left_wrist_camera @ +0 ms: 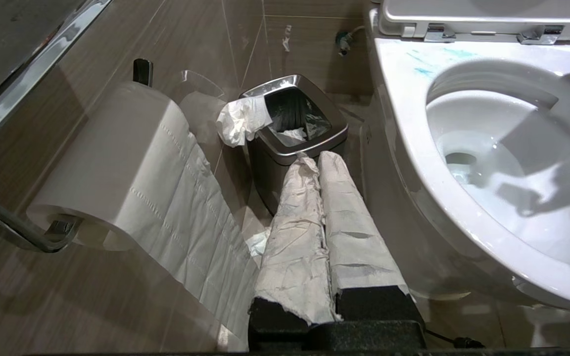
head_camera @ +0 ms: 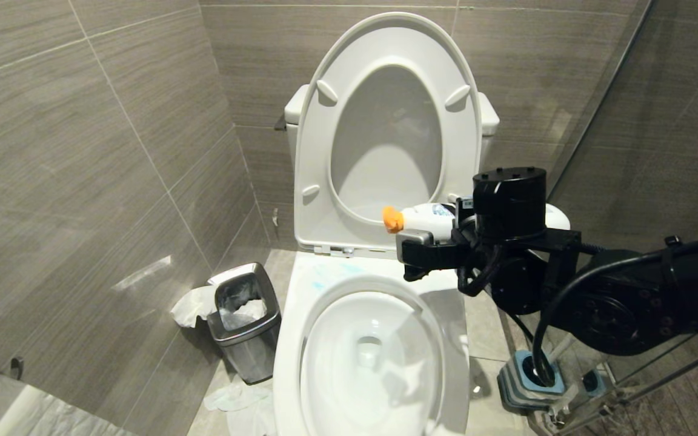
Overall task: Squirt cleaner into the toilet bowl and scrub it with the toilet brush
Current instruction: Pour in the cleaning agent
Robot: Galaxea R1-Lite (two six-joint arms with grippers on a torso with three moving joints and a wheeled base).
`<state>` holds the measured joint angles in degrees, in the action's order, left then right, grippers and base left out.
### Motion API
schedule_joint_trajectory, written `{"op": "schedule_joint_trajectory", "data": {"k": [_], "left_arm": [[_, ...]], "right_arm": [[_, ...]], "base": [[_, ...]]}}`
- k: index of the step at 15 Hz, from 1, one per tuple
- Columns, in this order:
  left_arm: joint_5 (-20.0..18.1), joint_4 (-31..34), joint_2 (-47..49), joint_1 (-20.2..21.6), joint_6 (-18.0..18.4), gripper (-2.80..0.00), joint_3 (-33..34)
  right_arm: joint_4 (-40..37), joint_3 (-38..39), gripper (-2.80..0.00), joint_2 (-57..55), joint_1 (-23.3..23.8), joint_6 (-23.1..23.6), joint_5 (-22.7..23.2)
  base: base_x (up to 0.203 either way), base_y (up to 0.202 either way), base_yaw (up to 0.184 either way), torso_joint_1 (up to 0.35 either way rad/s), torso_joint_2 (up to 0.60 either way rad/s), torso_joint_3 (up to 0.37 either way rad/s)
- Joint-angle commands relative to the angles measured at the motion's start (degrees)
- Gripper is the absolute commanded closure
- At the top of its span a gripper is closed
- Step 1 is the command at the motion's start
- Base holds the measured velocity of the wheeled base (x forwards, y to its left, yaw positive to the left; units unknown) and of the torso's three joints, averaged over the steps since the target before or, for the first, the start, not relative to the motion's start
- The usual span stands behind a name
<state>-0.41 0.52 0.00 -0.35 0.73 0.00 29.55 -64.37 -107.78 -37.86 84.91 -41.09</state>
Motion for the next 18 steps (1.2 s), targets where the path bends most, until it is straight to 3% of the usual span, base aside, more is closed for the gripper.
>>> {"op": "schedule_joint_trajectory", "data": {"k": [1,7,18], "left_arm": [[0.0,0.0,0.09,0.0,0.0,0.0,0.09],[-0.11,0.0,0.09,0.0,0.15,0.0,0.09],[-0.11,0.0,0.09,0.0,0.06,0.0,0.09]], "right_arm": [[0.16,-1.22,0.0,0.28,0.17,7.43,-0.06],[0.16,-2.34,0.0,0.72,-0.01,21.93,0.38],[0.24,-2.34,0.0,0.81,-1.69,25.22,1.02]], "base": [[0.0,0.0,0.0,0.0,0.0,0.0],[0.0,0.0,0.0,0.0,0.0,0.0],[0.0,0.0,0.0,0.0,0.0,0.0]]}}
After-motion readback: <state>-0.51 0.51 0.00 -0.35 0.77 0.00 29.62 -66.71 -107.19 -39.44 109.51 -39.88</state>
